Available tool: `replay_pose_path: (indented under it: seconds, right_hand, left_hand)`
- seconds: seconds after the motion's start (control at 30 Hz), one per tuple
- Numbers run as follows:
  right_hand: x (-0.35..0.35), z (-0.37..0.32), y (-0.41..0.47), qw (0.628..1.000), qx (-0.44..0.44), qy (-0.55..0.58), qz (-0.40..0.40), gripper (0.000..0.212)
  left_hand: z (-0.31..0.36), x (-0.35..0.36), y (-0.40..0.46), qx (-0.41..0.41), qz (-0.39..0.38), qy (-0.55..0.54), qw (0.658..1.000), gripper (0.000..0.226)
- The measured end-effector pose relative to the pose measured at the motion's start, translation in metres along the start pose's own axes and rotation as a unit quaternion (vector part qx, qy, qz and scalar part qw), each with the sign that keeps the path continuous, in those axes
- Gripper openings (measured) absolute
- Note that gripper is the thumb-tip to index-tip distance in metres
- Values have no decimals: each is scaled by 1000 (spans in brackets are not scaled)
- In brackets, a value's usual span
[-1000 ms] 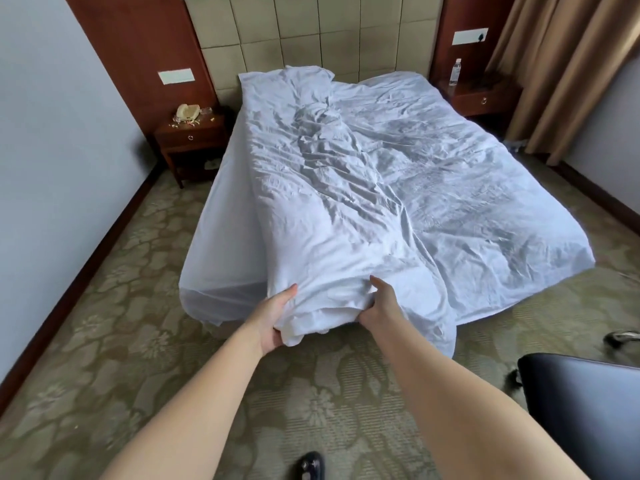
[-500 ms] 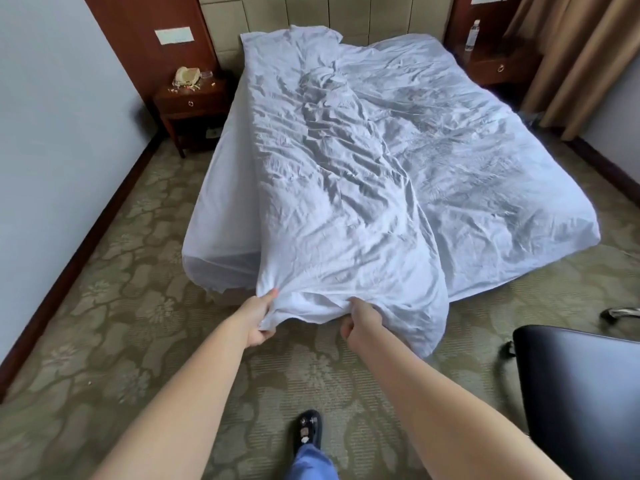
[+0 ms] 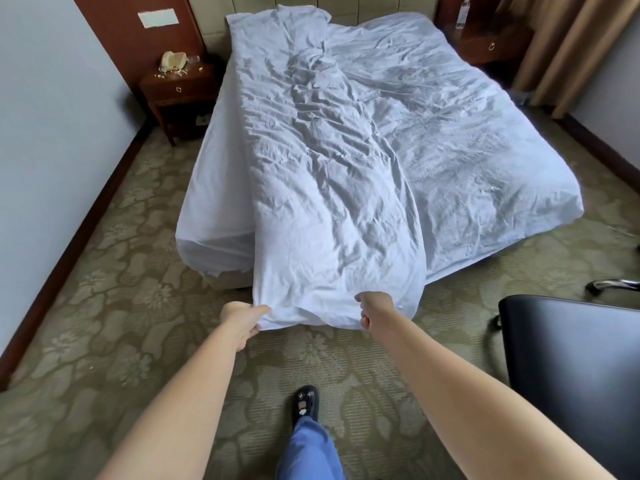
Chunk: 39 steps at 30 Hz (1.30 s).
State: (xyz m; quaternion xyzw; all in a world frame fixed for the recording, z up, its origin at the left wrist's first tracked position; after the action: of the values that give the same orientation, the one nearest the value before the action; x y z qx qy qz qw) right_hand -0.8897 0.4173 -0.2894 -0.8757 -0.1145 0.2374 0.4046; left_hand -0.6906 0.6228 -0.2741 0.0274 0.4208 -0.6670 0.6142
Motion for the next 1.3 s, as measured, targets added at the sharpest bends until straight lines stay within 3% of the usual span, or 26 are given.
replay_pose_path:
  seconds: [0.07, 0.23, 0.3, 0.37, 0.47, 0.57, 0.7, 0.8, 0.9, 1.03, 1.17, 1.3]
  right_hand:
    - [0, 4, -4, 1000, -13, -9, -5, 3]
    - [3, 12, -19, 998, -48, -32, -40, 10]
    - [6, 10, -25, 988, -126, -74, -49, 13]
    - [13, 1, -35, 944, -269, -184, -54, 26]
    - [34, -14, -57, 828, -455, -323, -57, 62]
    - [49, -35, -75, 757, -554, -344, -39, 55]
    - [51, -52, -69, 756, -532, -380, -4, 22]
    - [45, -69, -85, 713, -587, -378, 65, 5]
    - [46, -75, -102, 683, -621, -376, 80, 6]
    - [52, -73, -107, 676, -624, -386, 69, 13]
    - [58, -62, -107, 654, -635, -410, 40, 15]
    - [51, -51, -96, 632, -635, -445, -3, 16]
  left_hand:
    - [-6, -9, -5, 0, 40, -40, 998, 24]
    - [-10, -14, -28, -11, 74, -144, 987, 8]
    - [-4, -9, -40, -10, 54, -193, 980, 2]
    - [6, -2, -54, 9, 13, -220, 975, 9]
    - [15, 11, -69, 47, -54, -205, 976, 20]
    - [23, 16, -74, 68, -101, -194, 973, 32]
    - [39, 14, -66, 133, -116, -103, 979, 30]
    - [46, 15, -59, 194, -84, 16, 977, 31]
    - [50, 11, -62, 233, 1, 50, 971, 25]
    - [59, 7, -81, 378, 145, 201, 892, 22]
    - [49, 10, -84, 400, 142, 242, 872, 16]
    - [29, 20, -78, 417, 83, 274, 863, 28]
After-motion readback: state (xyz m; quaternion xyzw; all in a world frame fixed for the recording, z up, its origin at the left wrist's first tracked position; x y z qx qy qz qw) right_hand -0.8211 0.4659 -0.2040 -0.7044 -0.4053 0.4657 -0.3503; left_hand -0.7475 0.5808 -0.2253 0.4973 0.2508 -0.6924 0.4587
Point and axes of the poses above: each hand's wrist, its own y-axis towards the middle knuckle, its own x-axis out of the palm, z = x × y, the point moved 8 cm from there along y, towards the middle knuckle, and after that the axes turned 15 degrees about z, right-handed, at the moved point
